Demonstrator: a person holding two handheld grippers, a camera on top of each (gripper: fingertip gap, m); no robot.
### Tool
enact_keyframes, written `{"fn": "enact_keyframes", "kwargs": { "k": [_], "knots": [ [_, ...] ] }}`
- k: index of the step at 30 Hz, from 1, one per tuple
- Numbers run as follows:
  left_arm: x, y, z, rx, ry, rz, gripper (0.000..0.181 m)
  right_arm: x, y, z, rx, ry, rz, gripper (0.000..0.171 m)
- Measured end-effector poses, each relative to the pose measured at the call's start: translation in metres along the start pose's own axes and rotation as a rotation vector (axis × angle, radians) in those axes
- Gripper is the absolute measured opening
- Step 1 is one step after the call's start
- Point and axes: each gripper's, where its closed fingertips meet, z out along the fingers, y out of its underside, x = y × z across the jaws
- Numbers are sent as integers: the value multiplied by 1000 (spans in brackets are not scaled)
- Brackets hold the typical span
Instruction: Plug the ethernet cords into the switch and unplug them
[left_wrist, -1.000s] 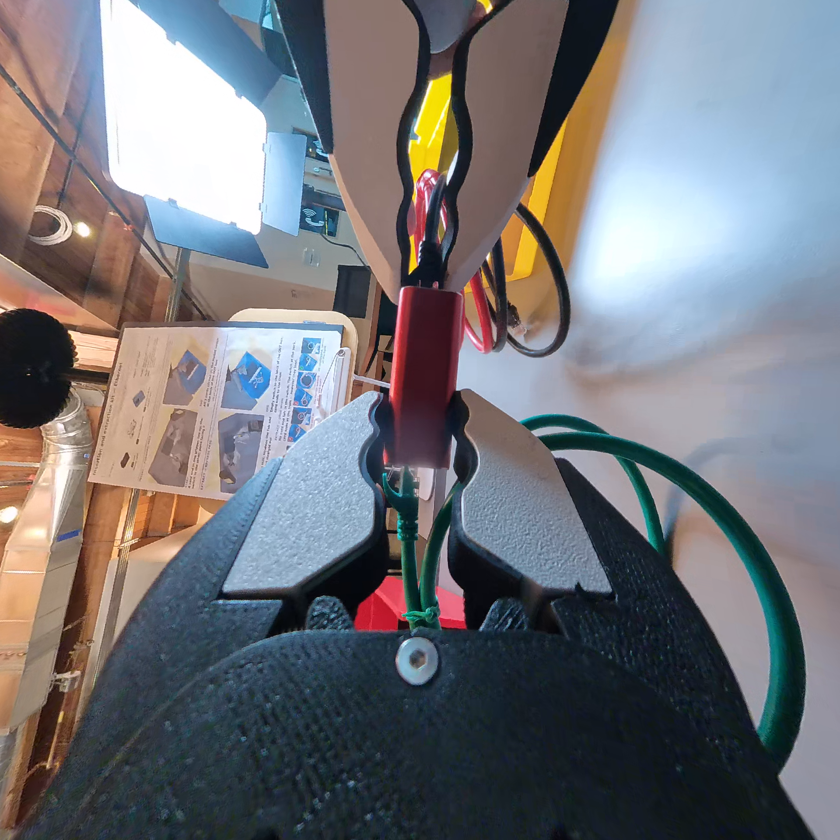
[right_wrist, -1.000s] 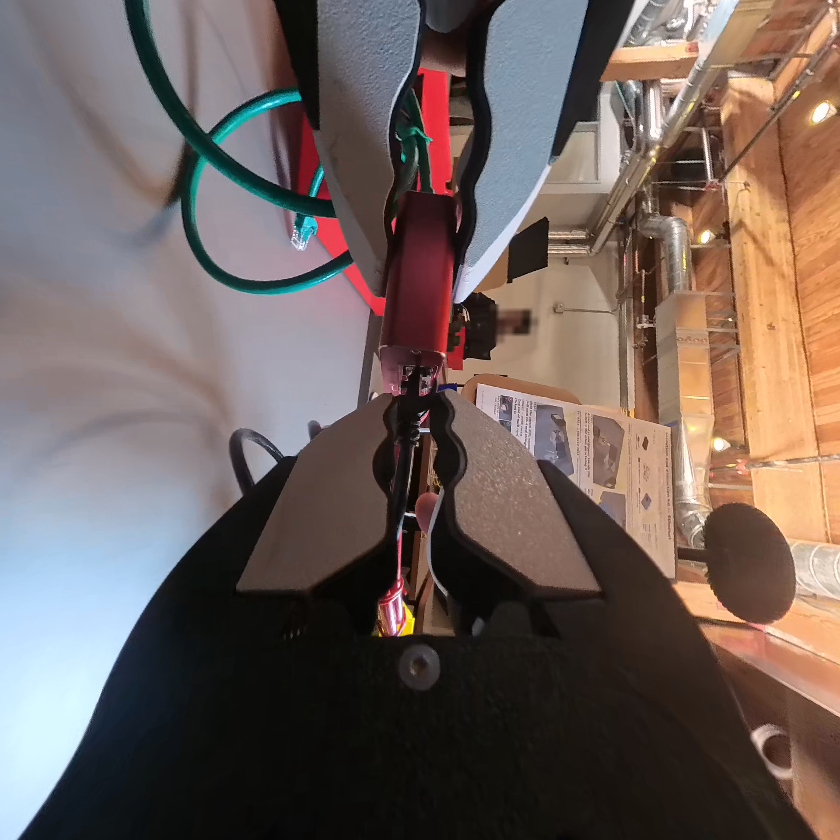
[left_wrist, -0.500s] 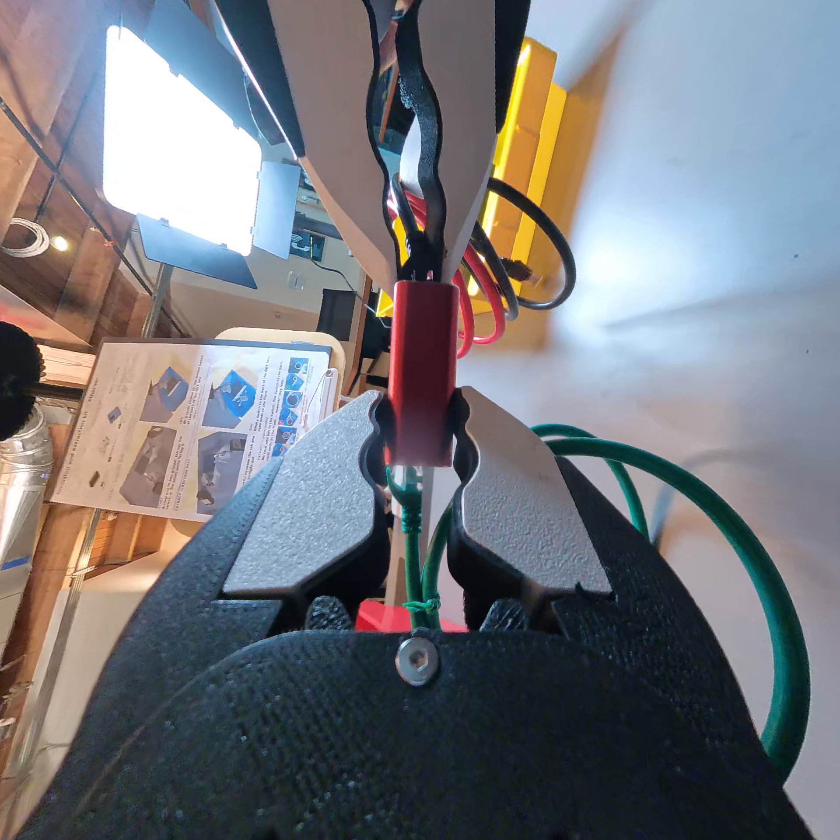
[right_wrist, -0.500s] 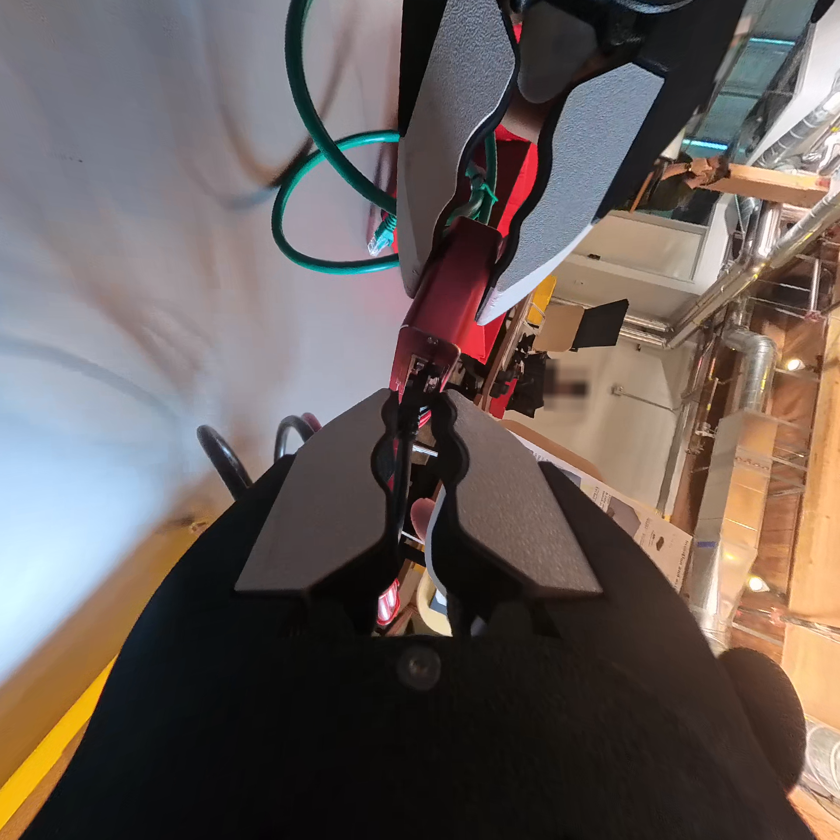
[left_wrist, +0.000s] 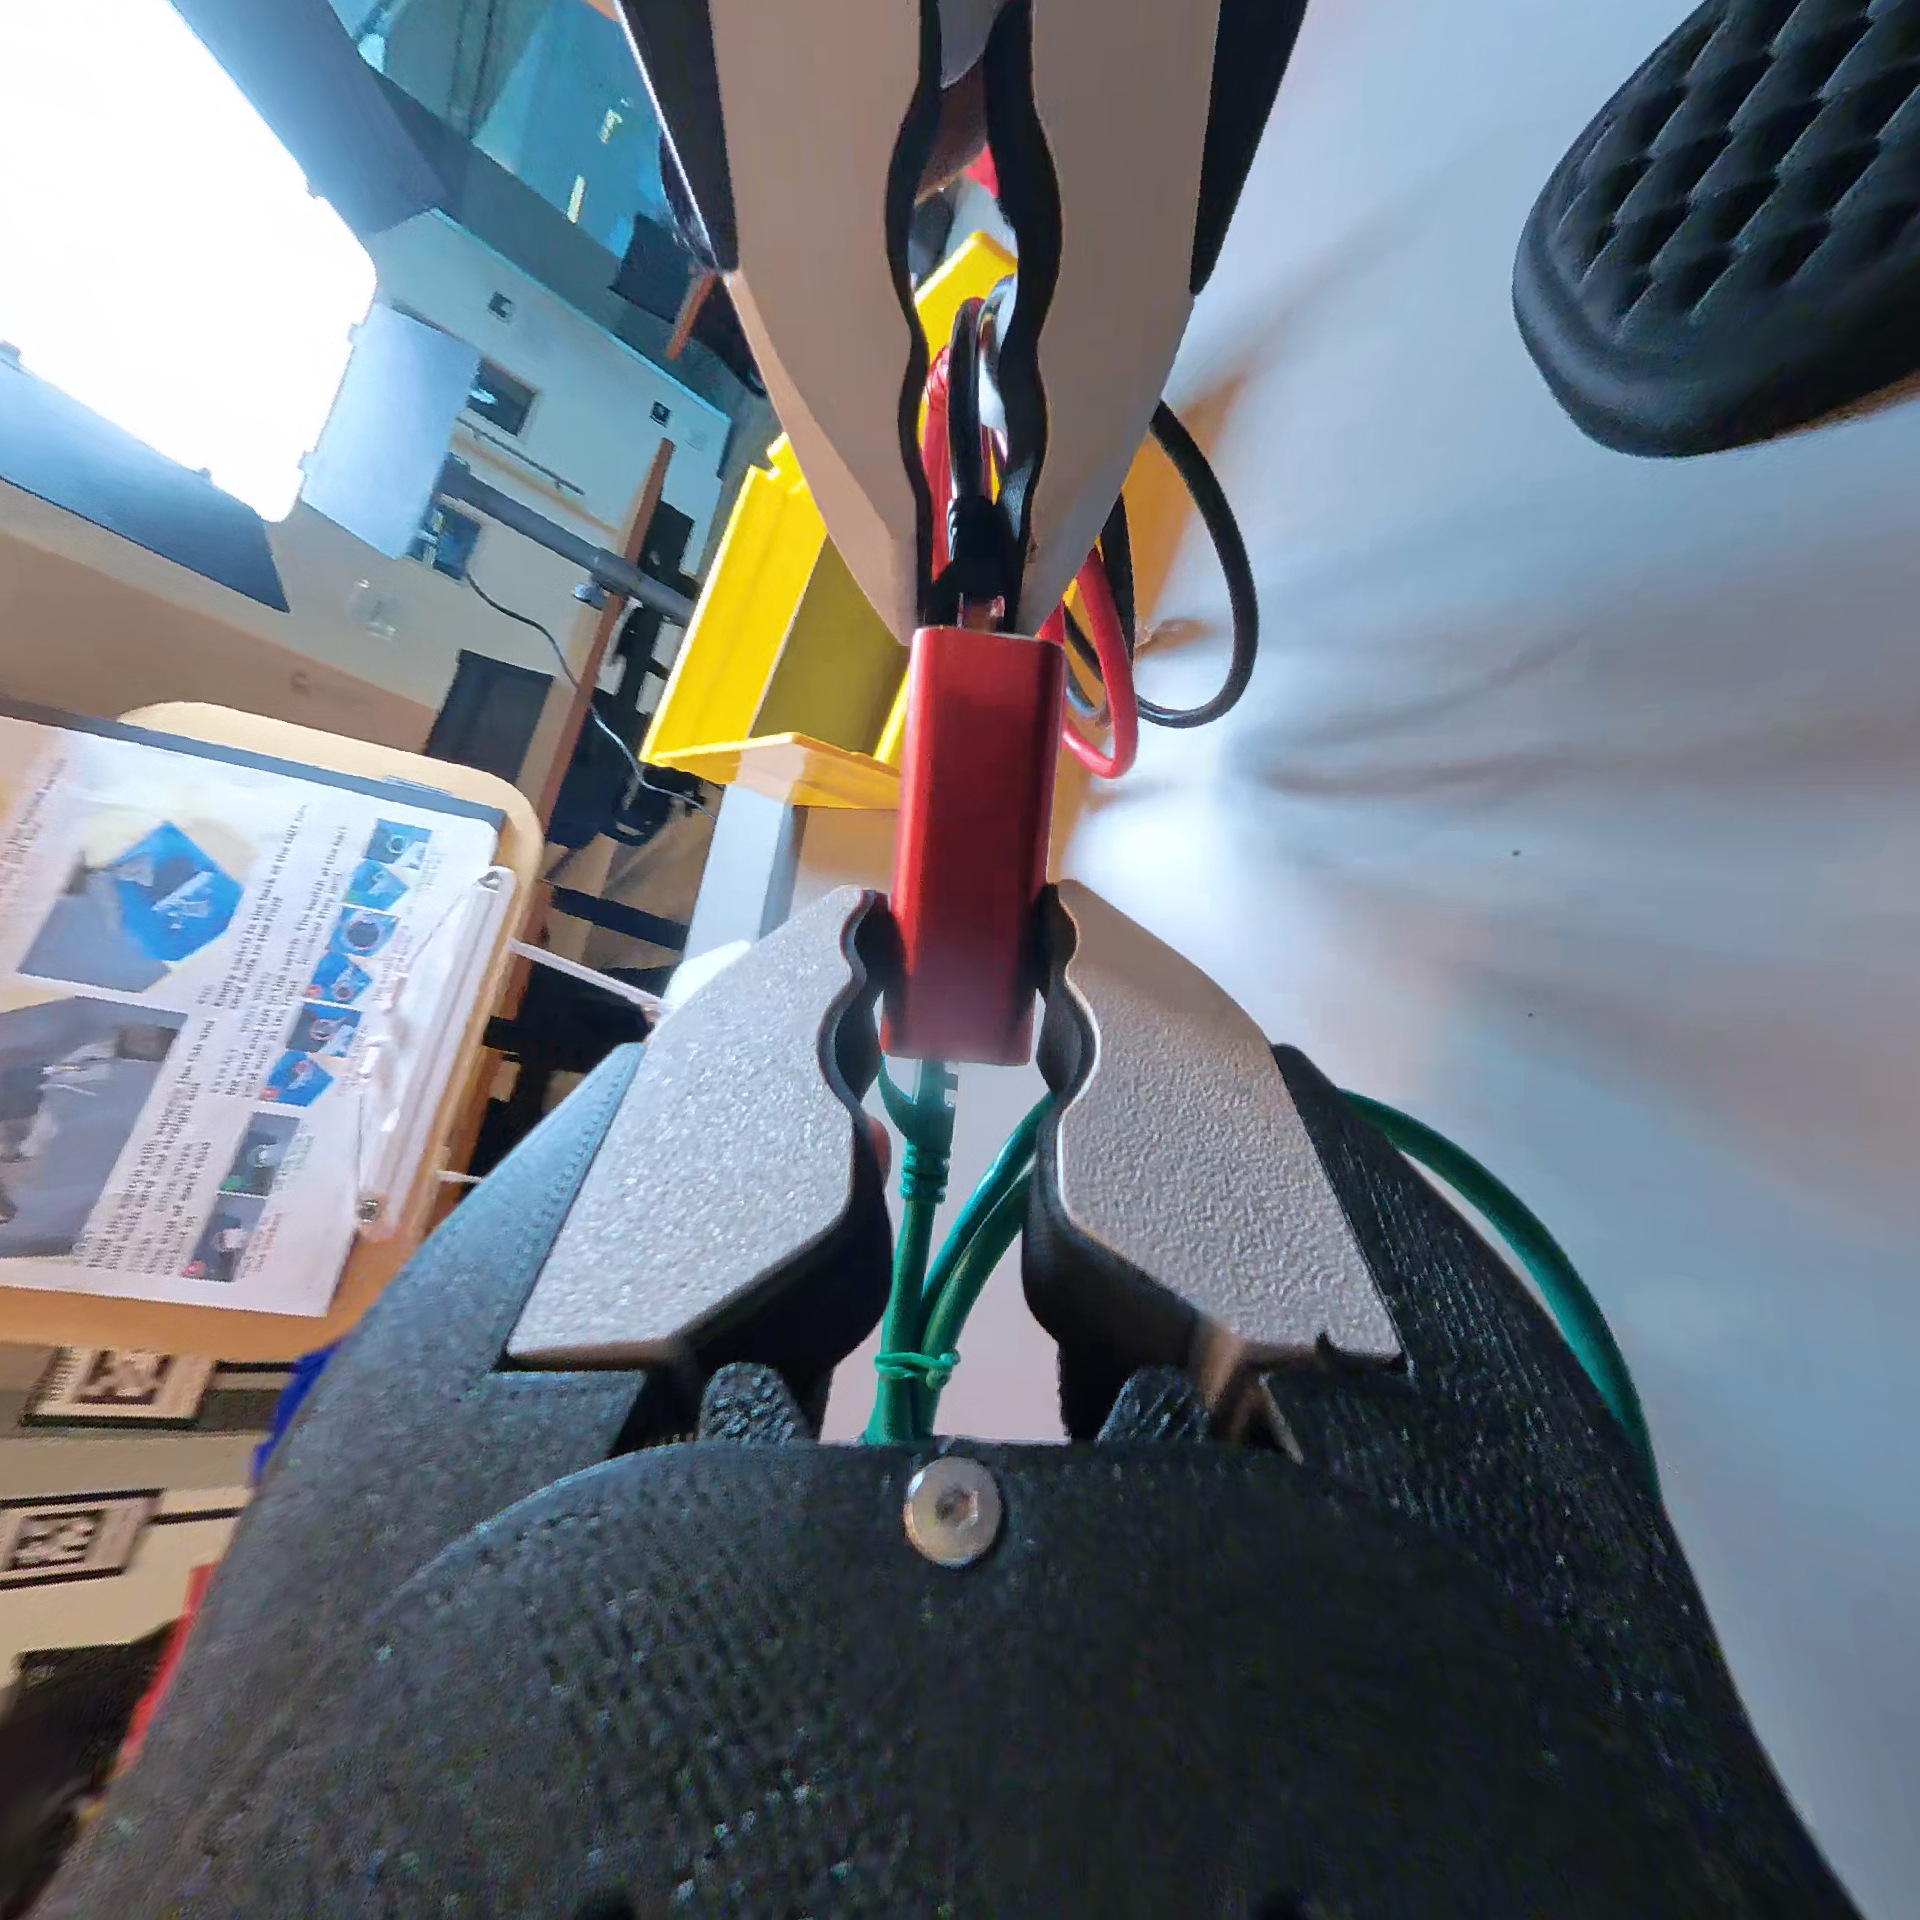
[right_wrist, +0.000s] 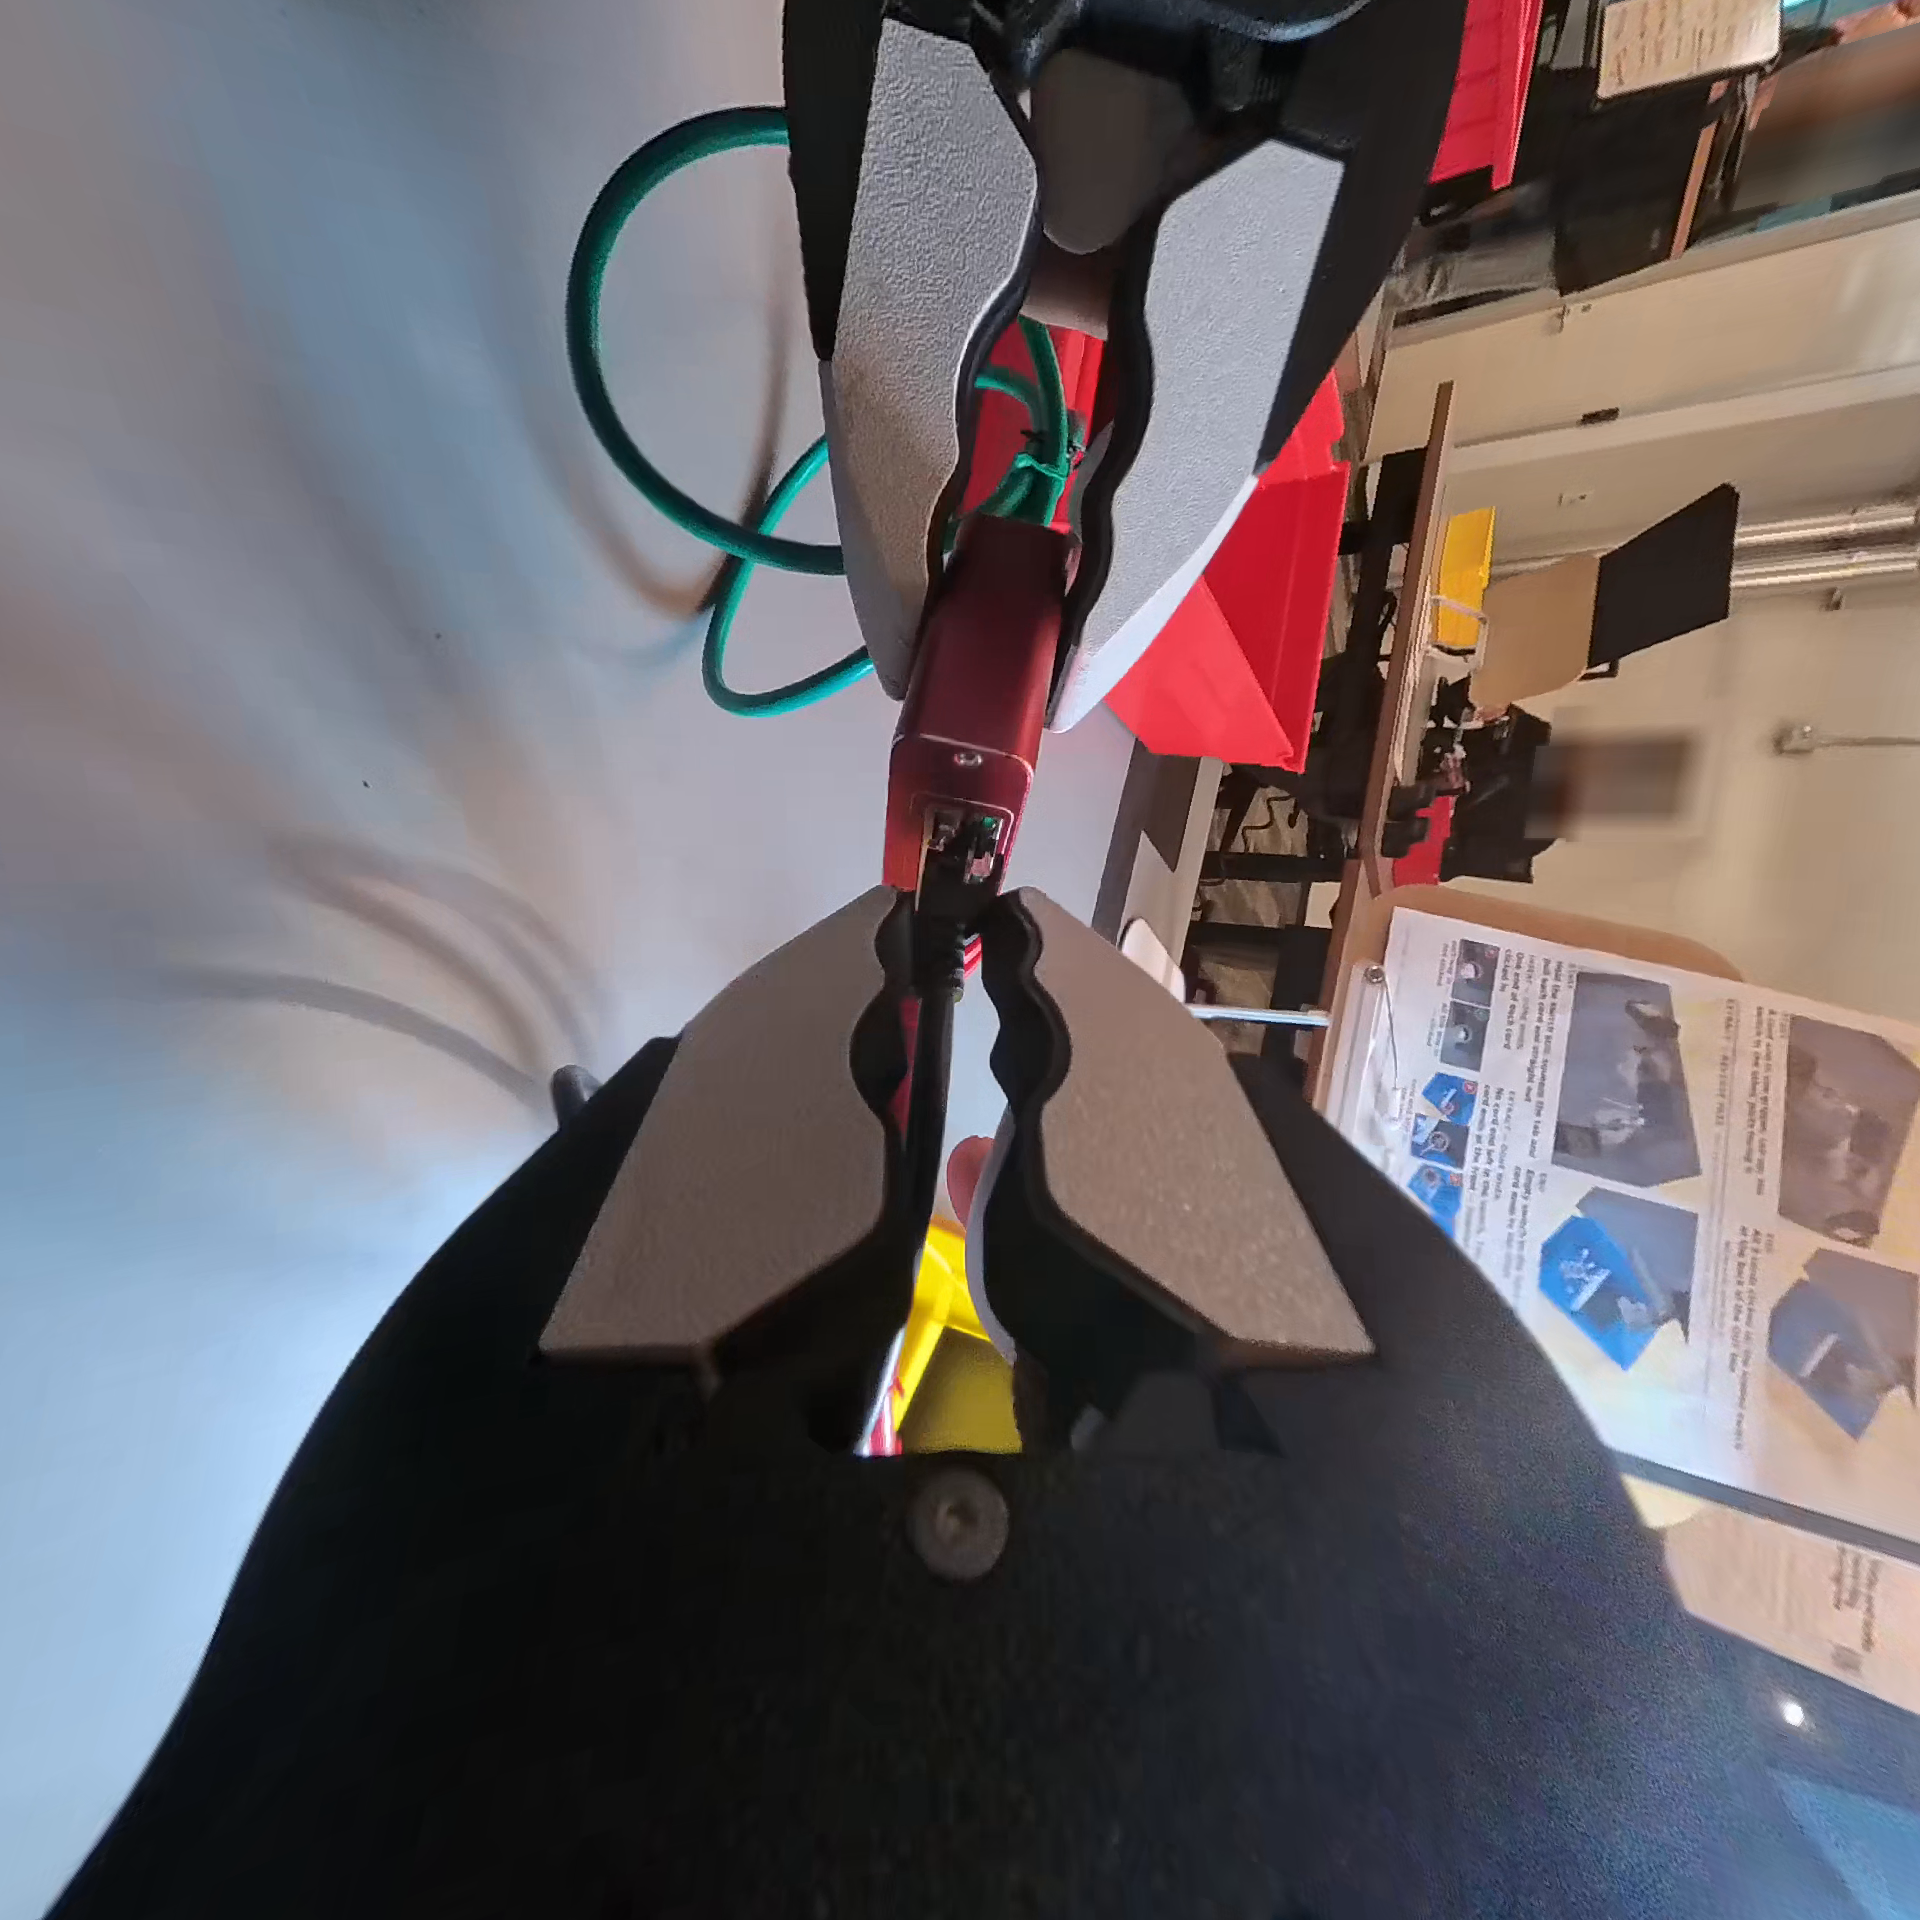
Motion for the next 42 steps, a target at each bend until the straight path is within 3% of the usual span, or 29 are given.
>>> {"fn": "enact_keyframes", "kwargs": {
  "k": [11, 20, 23, 36, 42],
  "knots": [
    [-5, 6, -1, -38, -26, -134, 30, 3, 6, 16, -68, 69, 191, 13],
    [-5, 13, 2, -98, -92, 1, 30, 3, -4, 22, -7, 90, 259, 15],
    [-7, 15, 2, -135, -84, -16, 29, 8, -11, 18, 46, 150, 256, 14],
    [-5, 8, -2, -111, -95, 9, 29, 6, -9, 15, -44, 209, 114, 13],
    [1, 10, 0, -130, -104, 116, 28, -4, -9, 19, -104, 131, -9, 12]
  ]
}}
